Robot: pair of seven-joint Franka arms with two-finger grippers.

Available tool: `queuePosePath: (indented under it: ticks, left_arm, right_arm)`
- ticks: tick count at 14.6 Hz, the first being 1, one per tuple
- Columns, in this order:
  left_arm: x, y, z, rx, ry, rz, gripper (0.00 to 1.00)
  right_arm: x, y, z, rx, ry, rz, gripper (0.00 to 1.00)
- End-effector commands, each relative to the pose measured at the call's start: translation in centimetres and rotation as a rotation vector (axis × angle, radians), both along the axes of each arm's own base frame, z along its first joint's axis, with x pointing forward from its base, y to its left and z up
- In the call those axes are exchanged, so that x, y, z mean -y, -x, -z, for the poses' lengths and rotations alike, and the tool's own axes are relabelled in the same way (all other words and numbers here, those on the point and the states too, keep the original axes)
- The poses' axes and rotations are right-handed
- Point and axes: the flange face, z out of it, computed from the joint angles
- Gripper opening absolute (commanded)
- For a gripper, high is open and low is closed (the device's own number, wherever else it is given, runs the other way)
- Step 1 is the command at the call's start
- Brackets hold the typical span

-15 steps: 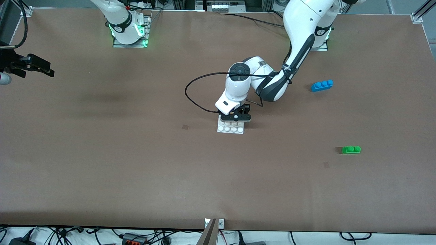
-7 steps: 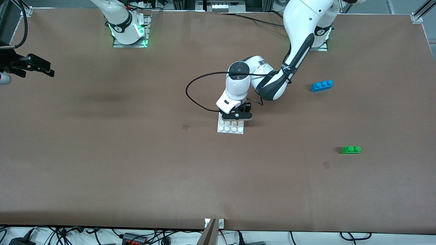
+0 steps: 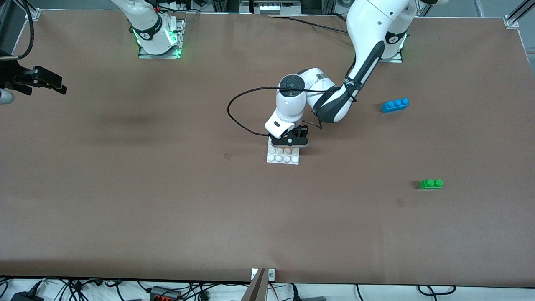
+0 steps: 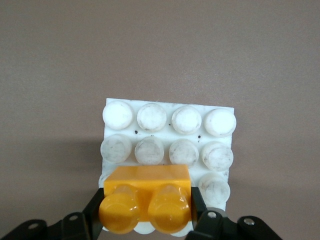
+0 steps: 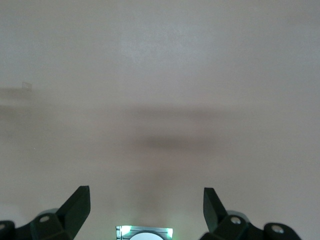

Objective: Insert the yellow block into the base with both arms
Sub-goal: 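Press the yellow block down onto the base with the left gripper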

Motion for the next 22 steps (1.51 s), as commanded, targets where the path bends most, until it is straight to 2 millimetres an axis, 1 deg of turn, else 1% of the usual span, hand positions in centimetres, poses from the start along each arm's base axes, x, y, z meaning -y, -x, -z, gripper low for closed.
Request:
queuePosePath:
  ticks: [1, 5, 8, 11, 21, 22]
  left_arm:
    - [0.1, 0.4, 0.0, 0.021, -0.007, 0.005, 0.47]
    - [0.3, 0.4, 0.4, 0.023, -0.011, 0.013, 0.47]
    - [0.8, 0.9, 1.1, 0.015, -0.015, 0.025, 0.47]
    - [0.9, 1.1, 1.6, 0.009, -0.019, 0.029, 0.47]
    - [0.4, 0.6, 0.9, 0.013, -0.023, 0.034, 0.46]
    - [0.3, 0.5, 1.0, 0.011, -0.024, 0.032, 0.48]
  right_arm:
    - [-0.2, 0.3, -0.2, -0.003, -0.015, 0.015, 1.0]
    - [-0.2, 0.3, -0.2, -0.003, -0.015, 0.015, 1.0]
    - [-0.1, 0.3, -0.1, -0.005, -0.015, 0.015, 1.0]
    - [-0.1, 0.3, -0.1, -0.005, -0.015, 0.016, 1.0]
    - [-0.1, 0.3, -0.1, -0.005, -0.015, 0.016, 1.0]
    - [-0.1, 0.3, -0.1, -0.005, -0.015, 0.016, 1.0]
